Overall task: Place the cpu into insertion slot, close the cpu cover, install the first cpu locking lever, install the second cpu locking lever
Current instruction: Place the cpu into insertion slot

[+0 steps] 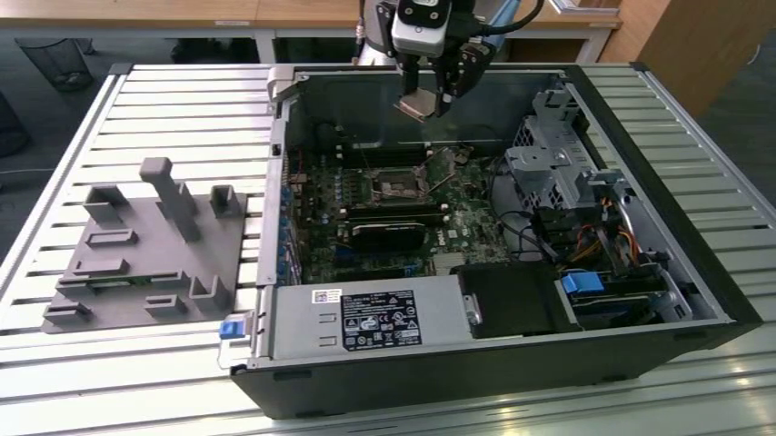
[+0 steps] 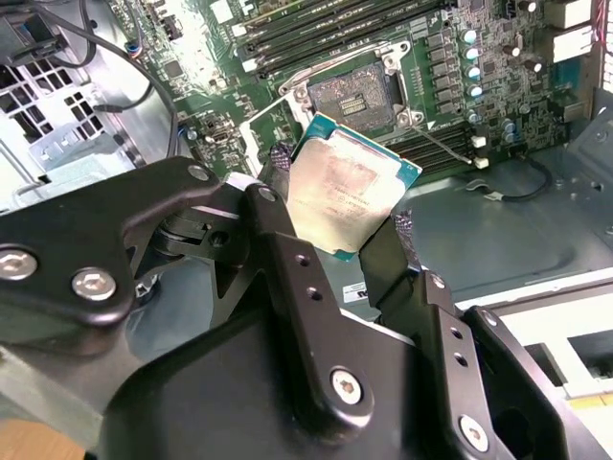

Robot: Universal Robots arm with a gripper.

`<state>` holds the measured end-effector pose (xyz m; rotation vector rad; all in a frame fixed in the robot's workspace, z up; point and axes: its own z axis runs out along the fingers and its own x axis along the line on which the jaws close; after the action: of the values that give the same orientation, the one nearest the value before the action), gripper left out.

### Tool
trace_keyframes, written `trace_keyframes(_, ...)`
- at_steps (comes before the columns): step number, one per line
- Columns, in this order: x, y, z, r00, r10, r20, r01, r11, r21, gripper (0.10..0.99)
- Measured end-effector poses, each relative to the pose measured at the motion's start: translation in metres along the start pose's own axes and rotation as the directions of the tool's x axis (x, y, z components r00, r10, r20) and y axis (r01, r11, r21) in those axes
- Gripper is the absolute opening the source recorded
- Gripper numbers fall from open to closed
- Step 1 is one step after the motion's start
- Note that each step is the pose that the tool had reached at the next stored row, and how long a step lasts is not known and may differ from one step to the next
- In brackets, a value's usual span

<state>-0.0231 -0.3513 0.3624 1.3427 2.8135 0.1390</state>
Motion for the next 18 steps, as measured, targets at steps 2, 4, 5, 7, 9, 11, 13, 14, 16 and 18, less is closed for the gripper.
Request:
trace_keyframes(2,0.0000,0.0000,0.0000,1.0000,0.007,0.0006,-0.007,1.0000,0.000,0.545)
trace_keyframes(4,0.0000,0.0000,0.0001,0.9999,0.013,0.0012,-0.013,0.9999,0.000,0.545)
trace_keyframes(5,0.0000,0.0000,0.0001,0.9999,0.016,0.0015,-0.016,0.9999,0.000,0.545)
trace_keyframes(7,0.0000,0.0000,0.0002,0.9997,0.023,0.0021,-0.023,0.9997,0.000,0.545)
trace_keyframes(9,0.0000,0.0000,0.0003,0.9996,0.030,0.0027,-0.030,0.9996,-0.001,0.545)
trace_keyframes(11,0.0000,0.0000,0.0003,0.9993,0.036,0.0033,-0.036,0.9993,-0.001,0.545)
trace_keyframes(13,0.0000,0.0000,0.0004,0.9991,0.042,0.0038,-0.042,0.9991,-0.001,0.545)
trace_keyframes(14,0.0000,0.0000,0.0004,0.9990,0.046,0.0041,-0.046,0.9990,-0.001,0.545)
trace_keyframes(16,0.0000,0.0000,0.0004,0.9986,0.052,0.0047,-0.052,0.9986,-0.001,0.545)
trace_keyframes(18,0.0000,0.0000,0.0005,0.9983,0.058,0.0052,-0.058,0.9983,-0.001,0.545)
